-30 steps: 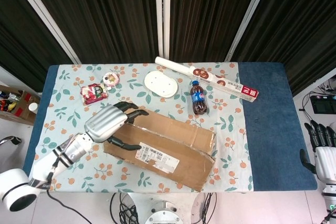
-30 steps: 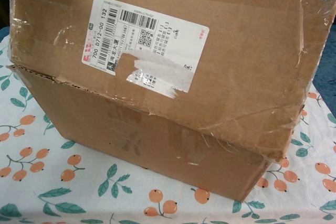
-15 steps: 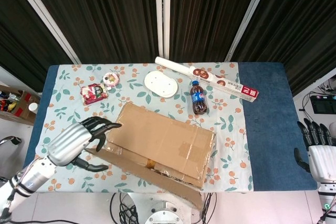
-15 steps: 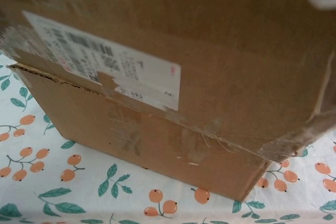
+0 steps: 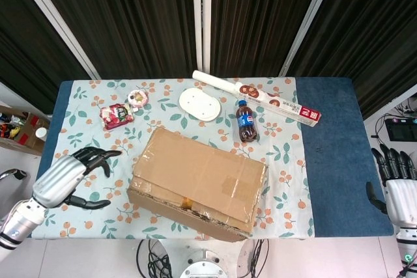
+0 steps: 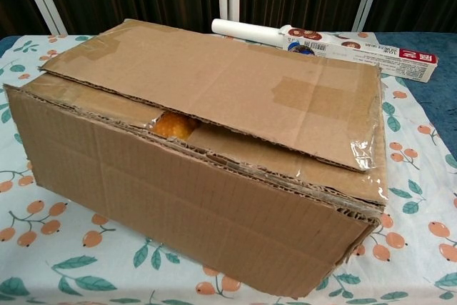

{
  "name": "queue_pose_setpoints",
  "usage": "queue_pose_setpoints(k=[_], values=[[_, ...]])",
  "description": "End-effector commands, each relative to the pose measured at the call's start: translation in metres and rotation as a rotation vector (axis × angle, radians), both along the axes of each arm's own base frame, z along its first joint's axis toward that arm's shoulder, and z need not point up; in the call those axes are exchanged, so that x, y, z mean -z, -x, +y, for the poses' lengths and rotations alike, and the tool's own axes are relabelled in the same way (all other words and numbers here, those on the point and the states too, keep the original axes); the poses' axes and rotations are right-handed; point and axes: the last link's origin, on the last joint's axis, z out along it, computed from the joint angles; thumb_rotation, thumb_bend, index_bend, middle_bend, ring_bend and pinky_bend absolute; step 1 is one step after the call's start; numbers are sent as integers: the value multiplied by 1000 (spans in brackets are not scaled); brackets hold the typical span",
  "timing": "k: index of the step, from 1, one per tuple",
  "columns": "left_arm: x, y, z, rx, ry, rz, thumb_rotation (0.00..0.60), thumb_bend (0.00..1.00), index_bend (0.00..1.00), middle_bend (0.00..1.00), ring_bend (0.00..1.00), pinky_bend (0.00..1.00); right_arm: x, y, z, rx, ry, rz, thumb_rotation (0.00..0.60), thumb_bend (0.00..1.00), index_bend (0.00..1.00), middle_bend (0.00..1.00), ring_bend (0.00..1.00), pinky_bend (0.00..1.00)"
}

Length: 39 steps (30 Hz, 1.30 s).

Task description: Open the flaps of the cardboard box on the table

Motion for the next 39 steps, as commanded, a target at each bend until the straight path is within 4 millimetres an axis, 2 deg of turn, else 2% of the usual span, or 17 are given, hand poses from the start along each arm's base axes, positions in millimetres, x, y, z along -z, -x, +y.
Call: queue_pose_setpoints(k=[1,5,9,10,16,22,31,39], values=[[21,-15,-2,85,-50,19,363,23,117,195,169,213,-24,-12,-4,3,66,-3,600,372,0,0,0,0],[39,-33,3,172,-119,51,458,23,117,164,139,214,-39,-20,-12,12,88,-1,600,372,0,0,0,0],[60,-45,6,238,-151,79,590,24,106,150,126,214,-51,-24,-22,19,97,-12,600,372,0,0,0,0],[65,-47,7,249,-154,83,599,23,99,149,125,214,-54,-25,-24,21,100,-14,600,372,0,0,0,0],[91,-64,16,289,-146,36,600,22,82,143,118,213,-63,-26,-35,41,109,-34,600,372,0,0,0,0],[110,-80,23,313,-112,31,600,22,76,139,117,213,-62,-23,-41,70,96,-35,600,372,0,0,0,0],[137,-80,25,366,-128,137,600,22,76,131,108,212,-65,-17,-39,79,102,-47,600,372,0,0,0,0],[141,-80,26,369,-108,168,600,23,72,129,105,212,-63,-12,-37,83,96,-55,600,372,0,0,0,0]])
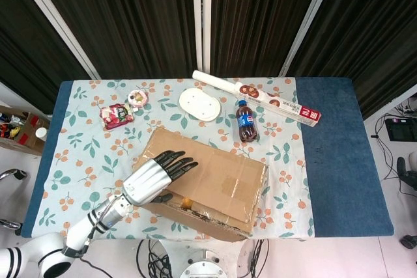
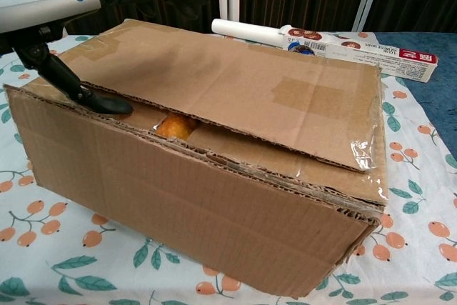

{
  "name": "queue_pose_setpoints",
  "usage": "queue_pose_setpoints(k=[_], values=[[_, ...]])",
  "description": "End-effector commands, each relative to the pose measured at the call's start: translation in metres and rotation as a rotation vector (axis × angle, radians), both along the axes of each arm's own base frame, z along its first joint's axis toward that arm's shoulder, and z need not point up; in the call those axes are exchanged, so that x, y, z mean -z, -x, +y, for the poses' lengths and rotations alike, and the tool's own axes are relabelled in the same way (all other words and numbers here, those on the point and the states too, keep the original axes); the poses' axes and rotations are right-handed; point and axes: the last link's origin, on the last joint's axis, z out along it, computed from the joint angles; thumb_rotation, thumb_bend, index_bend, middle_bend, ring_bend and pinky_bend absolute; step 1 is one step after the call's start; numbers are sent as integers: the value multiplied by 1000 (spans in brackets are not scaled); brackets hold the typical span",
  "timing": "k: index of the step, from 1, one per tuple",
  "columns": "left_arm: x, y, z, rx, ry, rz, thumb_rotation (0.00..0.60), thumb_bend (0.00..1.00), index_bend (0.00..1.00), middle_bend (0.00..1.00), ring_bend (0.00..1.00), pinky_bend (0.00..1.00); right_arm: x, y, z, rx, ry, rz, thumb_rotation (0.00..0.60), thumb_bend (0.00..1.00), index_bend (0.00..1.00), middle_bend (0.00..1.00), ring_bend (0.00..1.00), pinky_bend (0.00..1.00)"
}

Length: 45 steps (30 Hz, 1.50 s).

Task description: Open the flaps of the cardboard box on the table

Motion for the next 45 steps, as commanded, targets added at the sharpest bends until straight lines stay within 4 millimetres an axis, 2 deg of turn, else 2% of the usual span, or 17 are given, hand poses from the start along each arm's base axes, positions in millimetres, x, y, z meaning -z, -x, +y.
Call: queue_pose_setpoints(k=[1,17,22,26,31,36,42,45], values=[[1,-1,0,5,-3,4,600,23,72,129,105,212,1,1,0,2,-4,-4,600,372,0,0,0,0],[18,-15,8,7,-23,-52,600,21,72,129,105,212,7,9,3,18,-22,-9,600,373,0,0,0,0],[13,-19,8,12,-46,-118,600,20,71,129,105,212,6,10,3,17,-21,-9,600,373,0,0,0,0],[-2,-29,13,36,-106,-183,600,26,72,129,105,212,6,9,3,13,-19,-10,600,373,0,0,0,0],[-10,-44,26,22,-166,-233,600,28,72,129,102,212,3,9,5,9,-4,-10,600,373,0,0,0,0],[-3,-66,43,19,-211,-268,600,29,72,128,99,212,-3,16,14,26,31,-20,600,372,0,0,0,0],[3,-96,74,-10,-247,-326,600,28,71,117,99,212,-9,25,21,32,56,-45,600,372,0,0,0,0],[13,-112,88,-25,-244,-349,600,28,71,117,99,212,-12,28,22,32,74,-63,600,373,0,0,0,0]])
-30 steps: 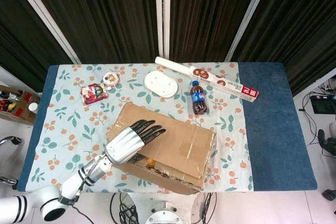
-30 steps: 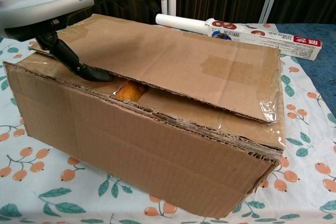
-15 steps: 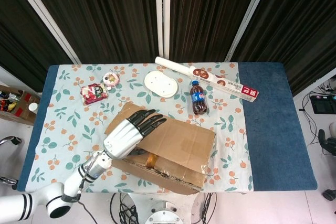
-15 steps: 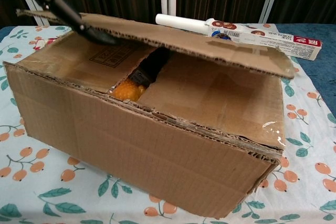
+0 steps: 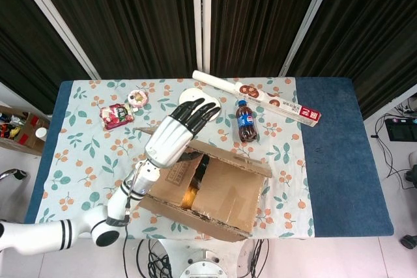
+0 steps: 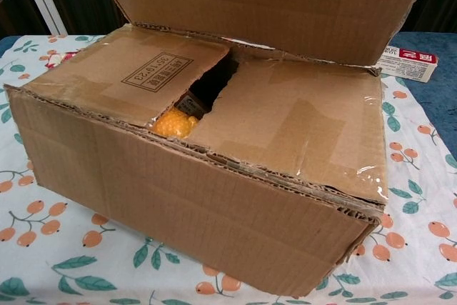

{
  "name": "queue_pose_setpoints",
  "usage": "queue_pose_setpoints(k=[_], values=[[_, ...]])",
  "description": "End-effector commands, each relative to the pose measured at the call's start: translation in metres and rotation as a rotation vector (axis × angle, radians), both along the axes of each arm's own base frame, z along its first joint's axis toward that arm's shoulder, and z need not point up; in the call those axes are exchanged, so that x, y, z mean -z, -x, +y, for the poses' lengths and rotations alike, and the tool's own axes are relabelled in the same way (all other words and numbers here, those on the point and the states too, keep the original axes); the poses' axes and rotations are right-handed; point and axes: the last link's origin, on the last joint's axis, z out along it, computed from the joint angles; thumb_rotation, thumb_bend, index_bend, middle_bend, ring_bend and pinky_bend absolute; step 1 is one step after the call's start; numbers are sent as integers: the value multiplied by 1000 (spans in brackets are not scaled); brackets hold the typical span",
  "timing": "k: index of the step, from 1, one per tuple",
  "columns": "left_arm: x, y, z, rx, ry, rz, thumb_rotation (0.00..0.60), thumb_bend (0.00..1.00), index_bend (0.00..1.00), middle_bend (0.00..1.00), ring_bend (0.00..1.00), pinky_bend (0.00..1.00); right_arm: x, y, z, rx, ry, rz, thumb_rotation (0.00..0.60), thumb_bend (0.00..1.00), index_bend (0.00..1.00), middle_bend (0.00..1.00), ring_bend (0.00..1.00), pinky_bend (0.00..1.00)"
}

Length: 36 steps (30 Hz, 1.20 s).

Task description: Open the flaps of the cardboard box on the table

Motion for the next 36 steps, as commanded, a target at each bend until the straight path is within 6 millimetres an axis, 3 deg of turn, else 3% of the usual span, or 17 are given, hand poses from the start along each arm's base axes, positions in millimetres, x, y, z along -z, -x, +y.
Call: queue_pose_setpoints(k=[1,5,10,15,19,23,27,32,36], values=[[14,-23,18,-18,10,-30,600,28,71,115,98,212,-3,4,1,1,21,-15,600,373,0,0,0,0],[40,-51,37,-40,-2,-4,600,28,65,96,98,212,-4,5,0,-13,25,-29,600,372,0,0,0,0],[57,-78,59,-73,3,22,600,28,62,90,98,212,-4,8,-2,-18,26,-35,600,373,0,0,0,0],[56,-71,75,-103,-57,78,600,27,61,89,98,212,-9,11,-3,-28,41,-50,600,370,0,0,0,0],[31,-37,83,-160,-102,78,600,85,62,88,98,212,-13,9,-3,-65,37,-44,600,333,0,0,0,0],[-7,18,77,-267,-103,74,600,101,64,89,98,213,-14,4,-7,-109,21,-10,600,332,0,0,0,0],[-48,75,54,-375,-123,91,600,77,70,89,98,215,-4,-7,-19,-151,-32,18,600,331,0,0,0,0],[-97,151,10,-501,-136,117,600,48,75,89,98,218,16,-34,-41,-219,-138,60,600,331,0,0,0,0],[-118,216,-20,-561,-195,148,600,44,75,89,98,217,30,-65,-56,-298,-196,100,600,259,0,0,0,0]])
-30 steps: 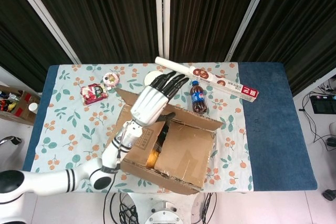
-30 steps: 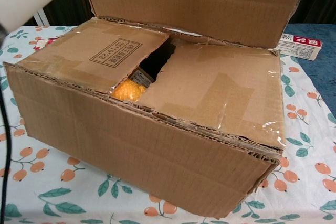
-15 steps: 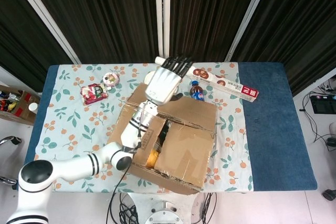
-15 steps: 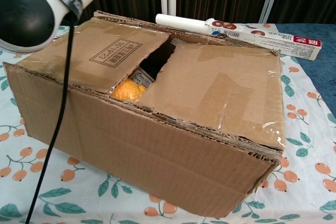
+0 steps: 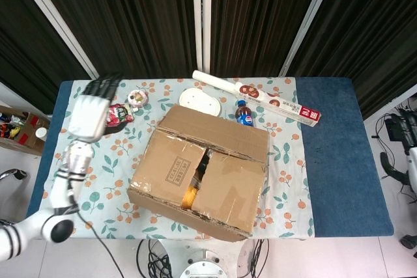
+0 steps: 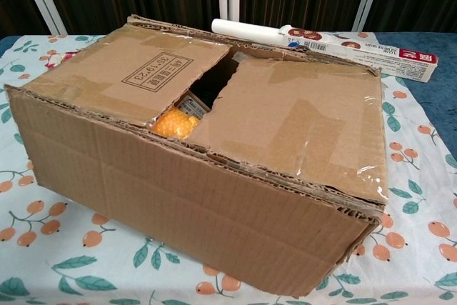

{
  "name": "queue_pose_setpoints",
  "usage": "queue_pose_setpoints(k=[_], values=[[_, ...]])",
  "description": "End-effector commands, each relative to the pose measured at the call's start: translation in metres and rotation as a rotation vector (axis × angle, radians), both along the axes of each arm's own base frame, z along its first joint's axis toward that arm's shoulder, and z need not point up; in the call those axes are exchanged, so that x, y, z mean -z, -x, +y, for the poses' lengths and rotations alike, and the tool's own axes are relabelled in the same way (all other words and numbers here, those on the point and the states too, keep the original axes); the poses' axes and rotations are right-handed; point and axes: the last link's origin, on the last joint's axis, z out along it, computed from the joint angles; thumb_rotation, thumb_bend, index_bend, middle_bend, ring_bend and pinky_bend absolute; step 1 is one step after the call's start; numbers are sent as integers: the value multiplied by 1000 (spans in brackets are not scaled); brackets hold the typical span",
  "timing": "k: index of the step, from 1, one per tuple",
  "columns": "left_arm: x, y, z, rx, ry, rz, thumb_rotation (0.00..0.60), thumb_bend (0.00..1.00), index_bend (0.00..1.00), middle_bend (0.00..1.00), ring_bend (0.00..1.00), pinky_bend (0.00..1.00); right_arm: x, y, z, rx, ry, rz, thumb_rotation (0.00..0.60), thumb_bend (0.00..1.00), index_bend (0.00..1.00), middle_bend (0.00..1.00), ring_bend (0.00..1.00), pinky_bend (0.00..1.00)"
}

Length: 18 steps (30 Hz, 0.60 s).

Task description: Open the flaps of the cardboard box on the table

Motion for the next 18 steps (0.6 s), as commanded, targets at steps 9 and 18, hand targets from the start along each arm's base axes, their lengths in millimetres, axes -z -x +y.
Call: queue_pose_setpoints(k=[9,18], values=[[-30,158,-118,-212,12,-20,600,45,75,92,98,216,48,-112,-39,-272,-157,175,600,150,0,0,0,0],[-35,178,-173,-213,-42,-60,600,48,75,102,98,216,117,-208,-67,-476,-333,266,600,30,0,0,0,0]])
